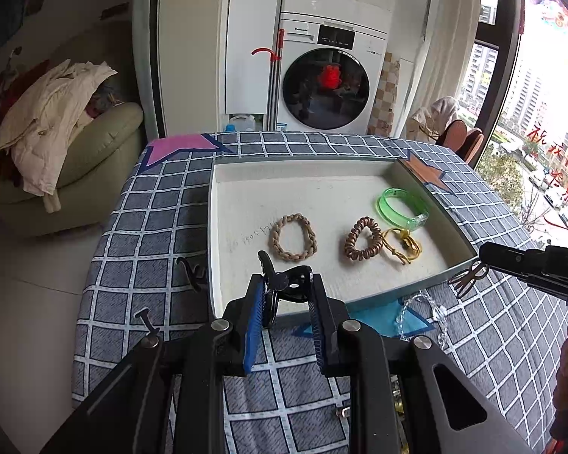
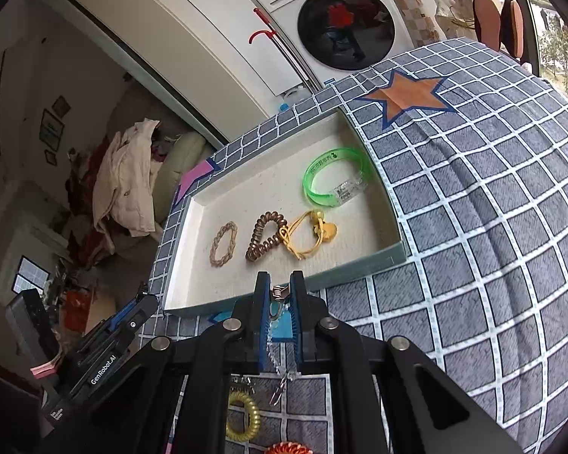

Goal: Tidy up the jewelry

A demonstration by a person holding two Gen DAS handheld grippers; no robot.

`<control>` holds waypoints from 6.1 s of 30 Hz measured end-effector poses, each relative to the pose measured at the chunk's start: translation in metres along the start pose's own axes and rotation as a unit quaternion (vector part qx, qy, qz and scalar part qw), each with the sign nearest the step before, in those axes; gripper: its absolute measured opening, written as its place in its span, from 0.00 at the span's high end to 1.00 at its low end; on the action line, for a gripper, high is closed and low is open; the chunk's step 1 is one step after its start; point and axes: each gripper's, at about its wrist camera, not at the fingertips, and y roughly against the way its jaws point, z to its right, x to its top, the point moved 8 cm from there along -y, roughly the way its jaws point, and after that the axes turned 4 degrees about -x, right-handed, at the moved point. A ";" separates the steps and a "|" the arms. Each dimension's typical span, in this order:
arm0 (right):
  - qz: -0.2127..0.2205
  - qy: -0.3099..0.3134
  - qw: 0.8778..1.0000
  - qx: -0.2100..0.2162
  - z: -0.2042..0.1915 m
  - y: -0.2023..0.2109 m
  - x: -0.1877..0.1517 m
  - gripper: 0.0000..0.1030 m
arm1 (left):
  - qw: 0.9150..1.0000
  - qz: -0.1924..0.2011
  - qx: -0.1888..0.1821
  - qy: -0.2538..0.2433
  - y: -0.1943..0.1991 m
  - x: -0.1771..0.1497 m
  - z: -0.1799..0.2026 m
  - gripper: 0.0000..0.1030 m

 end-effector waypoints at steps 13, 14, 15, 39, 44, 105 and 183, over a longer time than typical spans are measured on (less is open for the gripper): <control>-0.008 0.009 0.999 -0.037 0.011 -0.044 0.035 0.89 | 0.999 -0.020 0.010 -0.028 -0.043 0.030 0.003 0.58; -0.012 0.009 0.999 -0.041 0.014 -0.047 0.036 0.89 | 0.999 -0.025 0.007 -0.029 -0.047 0.030 0.003 0.58; -0.016 0.008 0.999 -0.045 0.017 -0.050 0.036 0.89 | 0.999 -0.030 0.007 -0.033 -0.052 0.030 0.004 0.58; -0.033 0.032 0.996 -0.073 0.023 -0.115 0.052 0.88 | 0.995 -0.061 0.066 -0.041 -0.115 0.025 -0.008 0.57; -0.035 0.047 0.996 -0.070 0.017 -0.108 0.049 0.65 | 0.995 -0.060 0.072 -0.044 -0.113 0.023 -0.007 0.57; -0.071 0.125 0.981 -0.127 0.010 -0.020 -0.078 0.17 | 0.980 -0.046 0.034 -0.191 -0.010 -0.090 0.028 0.00; -0.017 0.210 0.969 -0.129 -0.029 0.003 -0.055 0.81 | 0.996 -0.073 -0.039 -0.038 -0.003 -0.070 0.028 0.69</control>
